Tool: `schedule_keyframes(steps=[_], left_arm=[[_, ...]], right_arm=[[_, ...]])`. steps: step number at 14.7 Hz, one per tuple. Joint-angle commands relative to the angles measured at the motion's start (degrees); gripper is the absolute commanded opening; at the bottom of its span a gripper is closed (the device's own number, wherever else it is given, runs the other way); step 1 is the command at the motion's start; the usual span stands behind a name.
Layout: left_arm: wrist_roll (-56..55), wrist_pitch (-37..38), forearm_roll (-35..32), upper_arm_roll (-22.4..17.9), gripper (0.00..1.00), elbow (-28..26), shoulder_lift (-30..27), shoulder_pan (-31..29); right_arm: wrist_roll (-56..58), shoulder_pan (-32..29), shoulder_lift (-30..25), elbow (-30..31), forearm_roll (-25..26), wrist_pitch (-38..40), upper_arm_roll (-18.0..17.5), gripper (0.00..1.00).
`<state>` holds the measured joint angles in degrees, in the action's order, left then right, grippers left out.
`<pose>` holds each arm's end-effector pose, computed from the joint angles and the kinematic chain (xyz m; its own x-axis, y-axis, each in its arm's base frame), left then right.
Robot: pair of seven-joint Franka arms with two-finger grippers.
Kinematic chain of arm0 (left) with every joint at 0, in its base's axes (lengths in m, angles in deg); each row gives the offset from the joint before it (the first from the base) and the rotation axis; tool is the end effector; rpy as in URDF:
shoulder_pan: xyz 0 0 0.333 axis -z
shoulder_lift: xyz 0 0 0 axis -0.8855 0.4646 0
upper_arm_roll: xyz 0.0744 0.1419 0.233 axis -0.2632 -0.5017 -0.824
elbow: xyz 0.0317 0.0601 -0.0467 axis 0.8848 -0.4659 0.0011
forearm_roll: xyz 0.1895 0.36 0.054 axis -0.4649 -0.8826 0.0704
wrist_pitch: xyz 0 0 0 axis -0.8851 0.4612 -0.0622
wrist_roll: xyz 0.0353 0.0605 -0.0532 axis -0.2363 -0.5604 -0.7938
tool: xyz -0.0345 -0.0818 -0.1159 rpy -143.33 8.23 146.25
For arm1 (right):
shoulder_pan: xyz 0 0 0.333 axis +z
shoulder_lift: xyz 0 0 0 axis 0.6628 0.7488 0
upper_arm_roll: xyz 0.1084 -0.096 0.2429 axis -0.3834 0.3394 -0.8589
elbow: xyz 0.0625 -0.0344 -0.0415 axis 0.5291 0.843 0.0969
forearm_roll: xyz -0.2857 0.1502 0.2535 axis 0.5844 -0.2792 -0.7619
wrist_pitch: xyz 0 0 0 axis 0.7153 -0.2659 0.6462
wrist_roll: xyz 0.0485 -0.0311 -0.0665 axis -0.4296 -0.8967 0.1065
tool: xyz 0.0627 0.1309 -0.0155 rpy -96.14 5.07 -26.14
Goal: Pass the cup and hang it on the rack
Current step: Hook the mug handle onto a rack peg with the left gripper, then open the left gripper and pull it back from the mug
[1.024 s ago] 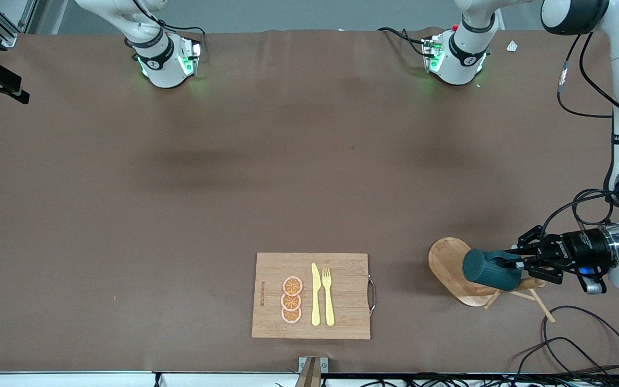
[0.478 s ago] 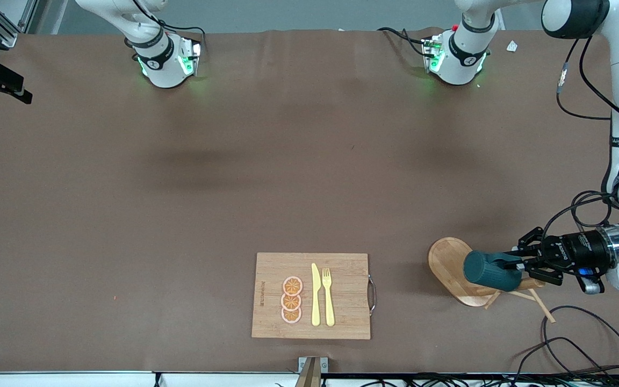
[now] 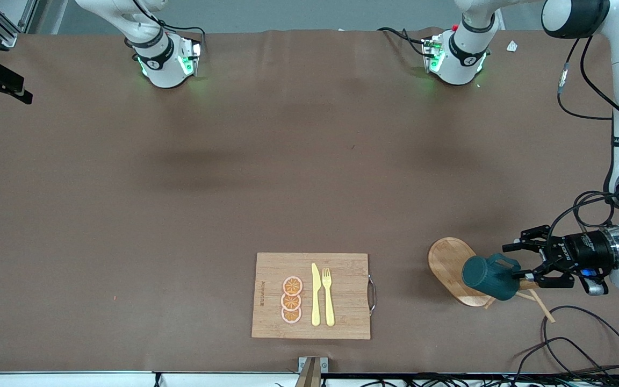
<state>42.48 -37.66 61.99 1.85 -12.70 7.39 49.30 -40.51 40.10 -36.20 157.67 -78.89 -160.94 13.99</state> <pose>0.7285 0.0195 0.3095 0.4020 0.3885 -0.8292 0.9115 -0.0841 0.4025 0.5122 -0.0374 0.6060 0.9943 -0.0039 -0.1066 -0.0079 -0.9993 -0.0368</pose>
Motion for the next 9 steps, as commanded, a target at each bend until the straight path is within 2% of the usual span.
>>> schedule_keyframes(steps=[1, 5, 9], left_arm=[[-0.2, 0.1, -5.2, 0.1, 1.0, -0.4, -4.2, 1.5], [-0.1, 0.2, -22.7, 0.4, 1.0, -0.4, -11.5, 6.5], [0.0, 2.5, -35.4, 0.6, 1.0, -0.5, -18.1, 12.5]], right_arm=[[0.5, -0.9, -0.6, 0.7, 0.7, -0.2, -0.5, 1.0], [0.4, -0.9, -0.6, 0.7, 0.8, -0.1, -0.5, 1.0], [0.4, -0.9, -0.6, 0.7, 0.7, 0.2, -0.5, 1.0]])
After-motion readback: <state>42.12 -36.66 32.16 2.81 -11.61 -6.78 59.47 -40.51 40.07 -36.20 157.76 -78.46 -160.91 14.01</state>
